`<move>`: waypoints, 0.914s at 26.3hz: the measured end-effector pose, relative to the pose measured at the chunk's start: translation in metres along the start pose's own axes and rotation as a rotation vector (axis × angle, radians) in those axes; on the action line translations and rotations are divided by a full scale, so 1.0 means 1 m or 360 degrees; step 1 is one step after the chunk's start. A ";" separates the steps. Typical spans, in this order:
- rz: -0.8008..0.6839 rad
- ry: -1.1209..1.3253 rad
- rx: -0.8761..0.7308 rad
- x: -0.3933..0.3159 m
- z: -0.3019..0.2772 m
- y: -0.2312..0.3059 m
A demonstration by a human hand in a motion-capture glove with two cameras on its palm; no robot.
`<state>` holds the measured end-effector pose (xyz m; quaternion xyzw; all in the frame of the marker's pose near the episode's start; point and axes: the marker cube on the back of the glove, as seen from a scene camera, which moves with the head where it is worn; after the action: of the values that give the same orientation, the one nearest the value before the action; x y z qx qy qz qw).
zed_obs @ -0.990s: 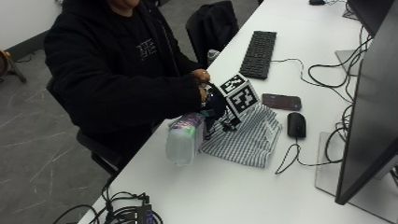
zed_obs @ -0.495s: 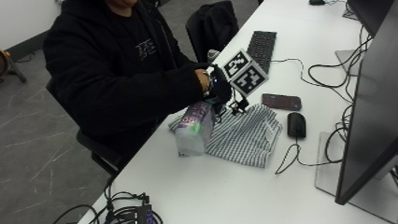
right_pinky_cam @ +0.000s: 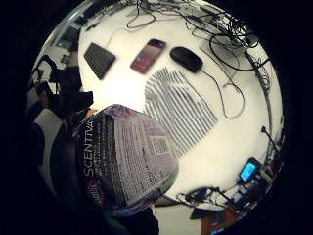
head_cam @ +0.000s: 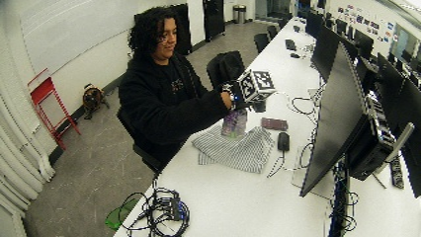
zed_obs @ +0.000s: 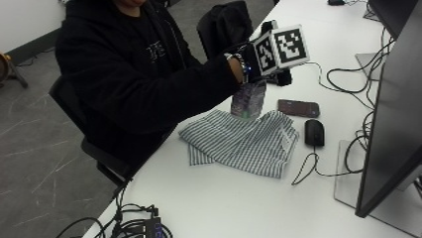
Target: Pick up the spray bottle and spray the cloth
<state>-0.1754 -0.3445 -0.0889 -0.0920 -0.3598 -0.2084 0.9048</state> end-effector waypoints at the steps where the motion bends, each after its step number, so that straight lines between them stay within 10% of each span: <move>1: -0.0030 -0.0107 0.0097 0.000 0.001 -0.006; 10: -0.0156 -0.0452 0.0621 0.017 0.045 -0.033; 24: -0.0208 -0.0577 0.0638 0.027 0.099 -0.032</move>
<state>-0.2332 -0.3504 0.0020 0.0765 -0.5550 -0.1711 0.8105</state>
